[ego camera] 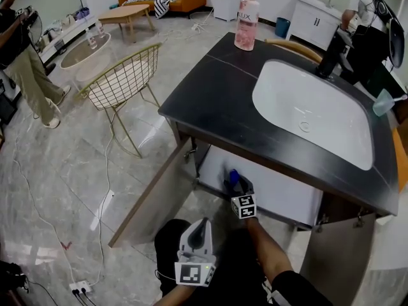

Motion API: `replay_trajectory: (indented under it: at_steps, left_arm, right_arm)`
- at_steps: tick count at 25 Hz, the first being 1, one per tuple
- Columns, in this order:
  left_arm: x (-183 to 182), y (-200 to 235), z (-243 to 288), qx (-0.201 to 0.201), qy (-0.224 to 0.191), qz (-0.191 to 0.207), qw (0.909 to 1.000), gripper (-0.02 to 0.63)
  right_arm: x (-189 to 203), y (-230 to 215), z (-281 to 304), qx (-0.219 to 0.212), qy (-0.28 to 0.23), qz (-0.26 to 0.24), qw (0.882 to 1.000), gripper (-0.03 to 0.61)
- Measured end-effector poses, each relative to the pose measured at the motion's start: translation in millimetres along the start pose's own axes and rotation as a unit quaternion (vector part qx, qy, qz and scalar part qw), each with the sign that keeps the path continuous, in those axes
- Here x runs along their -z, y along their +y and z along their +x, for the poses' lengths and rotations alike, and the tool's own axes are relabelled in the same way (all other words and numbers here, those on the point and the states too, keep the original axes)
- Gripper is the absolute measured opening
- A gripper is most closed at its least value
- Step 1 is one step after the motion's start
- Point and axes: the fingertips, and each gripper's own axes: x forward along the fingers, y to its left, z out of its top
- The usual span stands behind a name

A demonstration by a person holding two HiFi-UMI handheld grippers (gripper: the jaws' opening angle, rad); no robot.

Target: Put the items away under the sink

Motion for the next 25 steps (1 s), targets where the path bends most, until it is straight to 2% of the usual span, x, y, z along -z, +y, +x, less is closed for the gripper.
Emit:
replay_trajectory:
  at_steps: [8,10,13,16,18,21,25]
  left_arm:
    - [-7.6,0.0,-8.5,0.003,-0.017,-0.006,0.9998,0.012]
    - [-9.6,0.2,-9.2,0.007,-0.017,-0.004,0.9998,0.012]
    - [-15.6,2.1,-2.9,0.012,-0.018,-0.003,0.9998,0.012]
    - [-23.5,5.4,2.0,0.017,-0.006,0.003,0.9998,0.012]
    - [-33.3,8.5,5.6,0.019,0.001,0.017,0.9997,0.012]
    - [-57.3,8.8,8.7,0.011,0.013,0.015,0.9997,0.012]
    - [-90.1,-0.7,7.3,0.006,0.056,0.018,0.9983,0.012]
  right_arm:
    - [1.4,-2.1,-47.2,0.055,0.002,0.019,0.998,0.218]
    - [2.5,1.9,-64.4,0.068,0.008,0.019,0.997,0.133]
    - [-1.0,4.8,-79.6,0.080,0.033,0.039,0.995,0.051]
    - [-2.8,7.5,-96.4,0.093,0.061,0.072,0.991,0.018]
    - [-16.7,11.3,-108.2,0.096,0.069,0.090,0.989,0.011]
    - [-50.3,24.8,-130.7,0.087,0.080,0.095,0.988,0.011]
    - [-91.3,40.2,-172.3,0.085,0.106,0.109,0.985,0.011]
